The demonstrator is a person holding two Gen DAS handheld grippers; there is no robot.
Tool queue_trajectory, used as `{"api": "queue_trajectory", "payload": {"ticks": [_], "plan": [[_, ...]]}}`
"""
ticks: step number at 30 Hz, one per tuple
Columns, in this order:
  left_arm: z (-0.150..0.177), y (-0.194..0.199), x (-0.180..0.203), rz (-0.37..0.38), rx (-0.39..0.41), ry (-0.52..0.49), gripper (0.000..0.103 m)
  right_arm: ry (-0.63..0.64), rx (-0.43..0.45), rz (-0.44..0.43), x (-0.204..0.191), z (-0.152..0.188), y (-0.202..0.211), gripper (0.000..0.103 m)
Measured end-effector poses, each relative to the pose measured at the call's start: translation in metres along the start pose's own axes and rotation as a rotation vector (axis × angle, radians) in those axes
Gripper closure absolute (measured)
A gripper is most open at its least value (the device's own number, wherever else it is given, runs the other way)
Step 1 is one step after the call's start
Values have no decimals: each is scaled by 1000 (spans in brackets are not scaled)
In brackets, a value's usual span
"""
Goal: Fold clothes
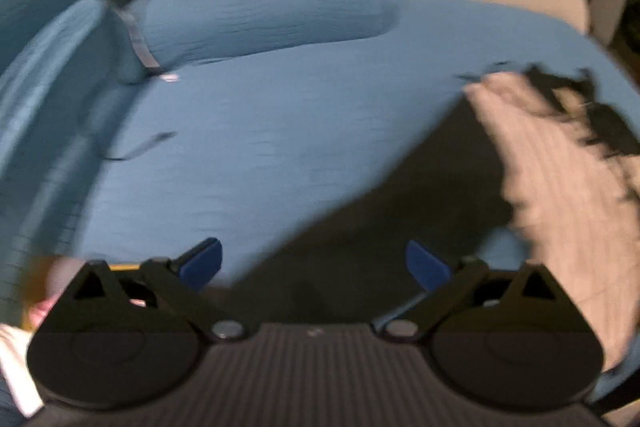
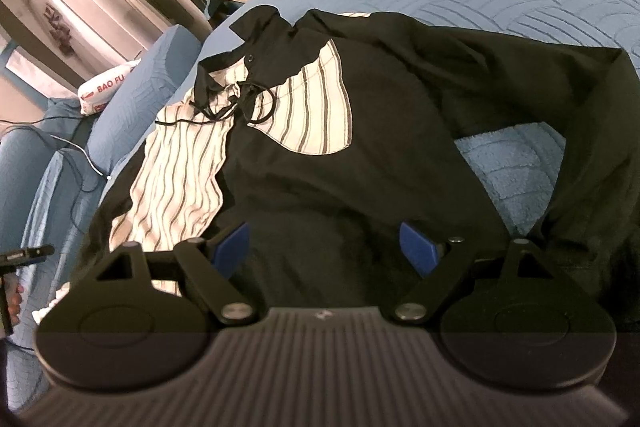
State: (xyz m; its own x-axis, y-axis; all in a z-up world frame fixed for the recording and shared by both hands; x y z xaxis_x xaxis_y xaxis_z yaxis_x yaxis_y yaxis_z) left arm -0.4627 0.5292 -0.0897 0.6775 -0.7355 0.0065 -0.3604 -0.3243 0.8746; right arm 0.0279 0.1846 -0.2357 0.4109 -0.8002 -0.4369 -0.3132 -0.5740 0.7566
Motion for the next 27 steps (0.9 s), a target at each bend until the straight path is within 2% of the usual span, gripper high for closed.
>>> {"api": "queue_trajectory", "payload": {"ticks": [1, 3, 5, 7, 8, 9, 11, 12, 13, 14, 20, 23, 24, 25, 27], "plan": [[9, -5, -18, -17, -46, 12, 5, 0, 0, -1, 0, 0, 0, 18], [24, -15, -35, 19, -88, 72, 10, 0, 0, -4, -1, 0, 0, 18], [37, -22, -48, 69, -100, 158, 19, 0, 1, -7, -2, -1, 1, 18], [42, -25, -50, 106, -93, 196, 27, -1, 1, -10, -3, -1, 1, 18], [44, -27, -49, 116, -95, 210, 38, -1, 1, -12, -3, -1, 1, 18], [46, -28, -49, 112, -97, 221, 45, -1, 1, -13, -4, -1, 2, 18], [50, -31, -49, 102, -102, 244, 72, -1, 2, -17, -5, -1, 2, 18], [52, -33, -49, 98, -104, 255, 76, -2, 2, -18, -5, -2, 2, 18], [53, -34, -50, 93, -105, 266, 86, -2, 2, -20, -6, -2, 3, 18], [52, -30, -49, 92, -86, 275, 100, -2, 2, -21, -6, -2, 3, 18], [39, 6, -35, 47, 85, 258, 101, -5, 6, -34, -8, -3, 4, 18], [24, 42, -6, 106, 215, 216, 102, -11, 13, -44, -9, -4, 5, 18], [19, 51, 6, 125, 235, 196, 102, -13, 16, -49, -9, -4, 6, 19], [5, 74, 41, 191, 284, 137, 101, -14, 19, -53, -9, -5, 7, 18], [-16, 95, 106, 293, 317, 29, 101, -16, 24, -62, -9, -5, 8, 18]]}}
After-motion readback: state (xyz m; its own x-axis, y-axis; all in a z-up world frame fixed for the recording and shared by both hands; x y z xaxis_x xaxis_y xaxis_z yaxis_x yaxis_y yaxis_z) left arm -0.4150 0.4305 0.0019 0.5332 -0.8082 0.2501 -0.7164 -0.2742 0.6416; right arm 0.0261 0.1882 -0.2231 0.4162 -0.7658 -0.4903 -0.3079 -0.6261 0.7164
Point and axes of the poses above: each gripper's, at about its wrist camera, not at the fingertips, and y roughly against the way its jaws point, x to its right, z to its underside, the point moved 10 cm from there along -y, roughly the way its jaws point, and after that the axes turned 12 degrees about z, right-handed, at the moved point
